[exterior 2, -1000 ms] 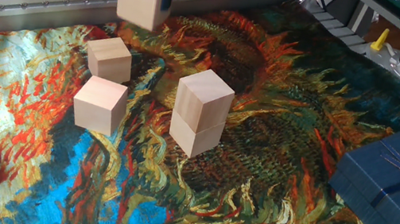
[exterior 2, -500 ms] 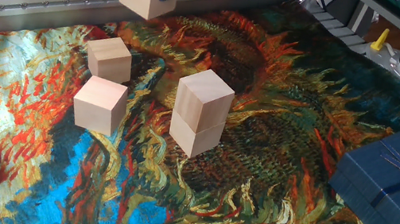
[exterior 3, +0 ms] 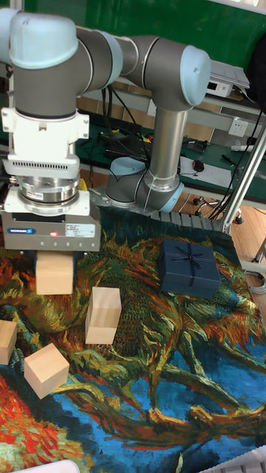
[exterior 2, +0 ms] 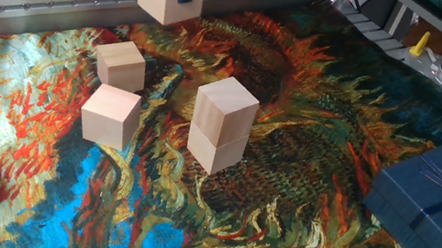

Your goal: Stack the blocks in a vertical line of five

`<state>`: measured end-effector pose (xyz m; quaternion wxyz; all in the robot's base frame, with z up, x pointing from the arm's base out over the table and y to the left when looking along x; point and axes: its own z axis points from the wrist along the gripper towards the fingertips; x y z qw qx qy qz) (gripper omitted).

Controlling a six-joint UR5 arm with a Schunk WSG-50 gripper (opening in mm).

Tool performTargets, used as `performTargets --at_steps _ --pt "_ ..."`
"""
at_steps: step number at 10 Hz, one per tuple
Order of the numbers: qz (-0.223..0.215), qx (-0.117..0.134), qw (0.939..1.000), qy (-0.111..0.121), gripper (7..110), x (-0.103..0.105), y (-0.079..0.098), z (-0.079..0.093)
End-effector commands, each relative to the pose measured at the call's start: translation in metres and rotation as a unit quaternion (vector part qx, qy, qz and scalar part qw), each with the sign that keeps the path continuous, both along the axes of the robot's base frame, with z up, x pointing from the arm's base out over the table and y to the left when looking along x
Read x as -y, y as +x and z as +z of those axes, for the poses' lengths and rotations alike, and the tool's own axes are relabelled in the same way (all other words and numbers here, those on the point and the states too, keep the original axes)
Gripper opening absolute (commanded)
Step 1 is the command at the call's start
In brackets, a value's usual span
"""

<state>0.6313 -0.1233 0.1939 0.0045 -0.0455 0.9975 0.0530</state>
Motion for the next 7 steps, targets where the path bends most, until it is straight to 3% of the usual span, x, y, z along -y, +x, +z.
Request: performTargets --at_steps 1,2,5,7 --pt "-0.016 -0.005 0.9996 0.025 7 -0.025 0.002 0.002" --pt "-0.024 -0.005 0.9993 0.029 7 -0.036 0.003 0.001" --pt "-0.028 -0.001 0.9996 -0.008 7 -0.044 0.004 -0.010" --pt "-0.013 0.002 0.9997 -0.019 7 -0.028 0.005 -0.008"
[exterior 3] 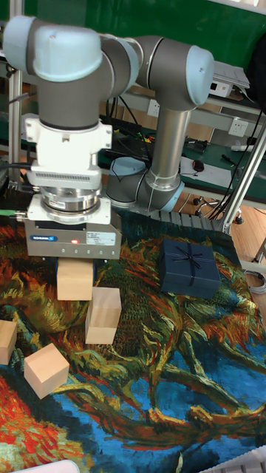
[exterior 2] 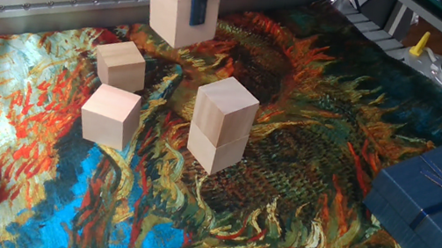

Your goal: Stack the blocks in a vertical line of five

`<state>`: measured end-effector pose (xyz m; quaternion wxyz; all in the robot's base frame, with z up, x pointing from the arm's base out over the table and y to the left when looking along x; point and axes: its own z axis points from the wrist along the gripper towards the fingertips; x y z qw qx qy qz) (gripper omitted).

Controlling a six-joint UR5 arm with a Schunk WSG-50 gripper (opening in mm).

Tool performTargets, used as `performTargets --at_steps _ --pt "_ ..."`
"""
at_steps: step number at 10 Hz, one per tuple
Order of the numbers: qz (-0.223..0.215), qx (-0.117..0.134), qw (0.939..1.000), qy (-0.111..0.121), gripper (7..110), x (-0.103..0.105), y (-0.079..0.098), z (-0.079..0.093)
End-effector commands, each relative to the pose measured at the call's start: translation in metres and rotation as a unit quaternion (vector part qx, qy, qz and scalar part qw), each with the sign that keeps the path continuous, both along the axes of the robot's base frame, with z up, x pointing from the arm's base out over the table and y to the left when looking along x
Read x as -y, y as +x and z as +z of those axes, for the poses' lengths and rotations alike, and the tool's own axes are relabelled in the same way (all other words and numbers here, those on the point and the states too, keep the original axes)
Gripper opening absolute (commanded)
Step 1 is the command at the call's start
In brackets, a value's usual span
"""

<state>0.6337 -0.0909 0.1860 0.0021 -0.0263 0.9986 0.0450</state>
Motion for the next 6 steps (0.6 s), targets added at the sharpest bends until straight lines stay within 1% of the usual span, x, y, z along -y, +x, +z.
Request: performTargets --at_steps 1,2,3,4,6 --pt "0.006 0.006 0.9998 -0.016 7 0.012 0.003 0.001" --pt "0.001 0.003 0.9997 -0.022 7 0.013 0.001 0.000" --pt "0.000 -0.003 0.9998 -0.020 7 0.006 -0.002 -0.002" --pt "-0.007 -0.004 0.9998 -0.017 7 -0.003 -0.003 -0.005" --pt "-0.017 -0.004 0.9997 -0.019 7 -0.019 -0.005 -0.010"
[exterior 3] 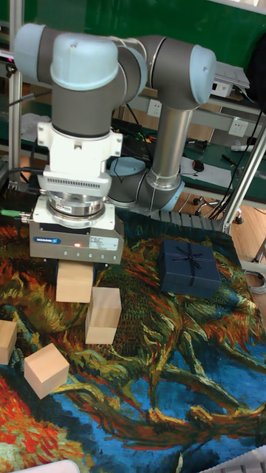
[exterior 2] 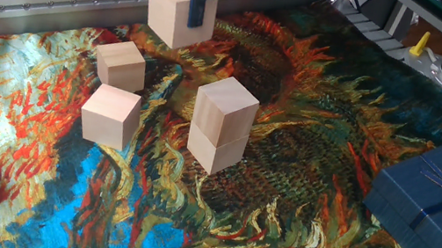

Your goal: Stack the blocks in a vertical line of five

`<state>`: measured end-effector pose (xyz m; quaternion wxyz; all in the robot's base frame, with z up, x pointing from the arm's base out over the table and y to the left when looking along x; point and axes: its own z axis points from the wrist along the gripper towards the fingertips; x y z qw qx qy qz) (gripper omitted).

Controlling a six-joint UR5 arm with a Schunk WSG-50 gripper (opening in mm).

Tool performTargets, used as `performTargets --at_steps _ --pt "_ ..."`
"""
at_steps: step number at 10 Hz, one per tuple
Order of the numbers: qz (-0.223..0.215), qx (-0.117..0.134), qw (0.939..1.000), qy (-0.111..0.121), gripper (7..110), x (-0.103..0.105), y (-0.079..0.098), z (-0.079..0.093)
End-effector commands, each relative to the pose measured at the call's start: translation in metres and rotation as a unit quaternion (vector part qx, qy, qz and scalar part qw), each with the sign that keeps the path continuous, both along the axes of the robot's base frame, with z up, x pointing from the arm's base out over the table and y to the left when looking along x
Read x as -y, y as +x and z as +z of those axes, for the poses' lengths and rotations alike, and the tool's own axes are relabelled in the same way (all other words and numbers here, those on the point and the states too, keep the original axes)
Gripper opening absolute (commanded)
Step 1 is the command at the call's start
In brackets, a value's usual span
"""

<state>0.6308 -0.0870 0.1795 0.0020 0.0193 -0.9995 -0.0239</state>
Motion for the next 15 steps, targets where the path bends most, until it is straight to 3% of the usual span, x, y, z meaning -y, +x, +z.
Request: performTargets --at_steps 1,3,6,9,11,15 --pt "-0.018 -0.001 0.9998 0.003 7 -0.022 -0.003 -0.005" --pt "-0.020 -0.015 0.9997 -0.004 7 -0.036 -0.018 -0.015" --pt "-0.016 -0.001 0.9998 -0.011 7 -0.061 -0.022 -0.017" --pt "0.033 -0.009 0.9993 -0.014 7 -0.055 -0.025 -0.019" --pt "0.042 -0.011 0.9990 0.010 7 -0.062 -0.026 -0.026" --pt "-0.001 -0.011 0.9996 0.024 7 -0.071 -0.033 -0.037"
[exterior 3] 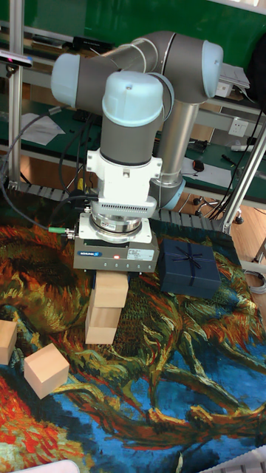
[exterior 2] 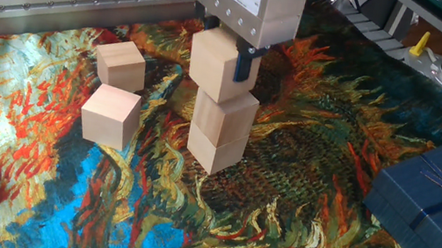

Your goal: Stack the blocks in a vertical line of five

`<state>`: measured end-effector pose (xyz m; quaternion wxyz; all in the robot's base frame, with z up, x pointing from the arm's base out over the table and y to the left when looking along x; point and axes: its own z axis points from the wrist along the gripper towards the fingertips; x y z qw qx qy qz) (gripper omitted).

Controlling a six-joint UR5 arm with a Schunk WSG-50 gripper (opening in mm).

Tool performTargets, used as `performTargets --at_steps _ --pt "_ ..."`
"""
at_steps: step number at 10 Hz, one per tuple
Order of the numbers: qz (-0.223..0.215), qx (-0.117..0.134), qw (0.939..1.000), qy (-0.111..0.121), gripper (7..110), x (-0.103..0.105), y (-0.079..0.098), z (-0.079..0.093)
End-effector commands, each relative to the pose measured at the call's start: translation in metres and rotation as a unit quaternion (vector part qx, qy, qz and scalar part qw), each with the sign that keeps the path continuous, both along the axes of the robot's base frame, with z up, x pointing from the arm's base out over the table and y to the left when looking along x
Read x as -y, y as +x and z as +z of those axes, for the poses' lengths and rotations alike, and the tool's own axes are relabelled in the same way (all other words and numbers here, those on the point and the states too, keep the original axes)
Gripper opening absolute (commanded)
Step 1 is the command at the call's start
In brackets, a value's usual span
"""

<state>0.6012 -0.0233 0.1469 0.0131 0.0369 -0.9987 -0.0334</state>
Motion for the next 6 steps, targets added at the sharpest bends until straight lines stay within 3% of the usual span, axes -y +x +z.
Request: performTargets --at_steps 1,6 --pt "-0.020 -0.001 0.9997 0.012 7 -0.006 -0.004 -0.004" --pt "-0.015 -0.018 0.9997 -0.001 7 0.003 -0.017 0.001"
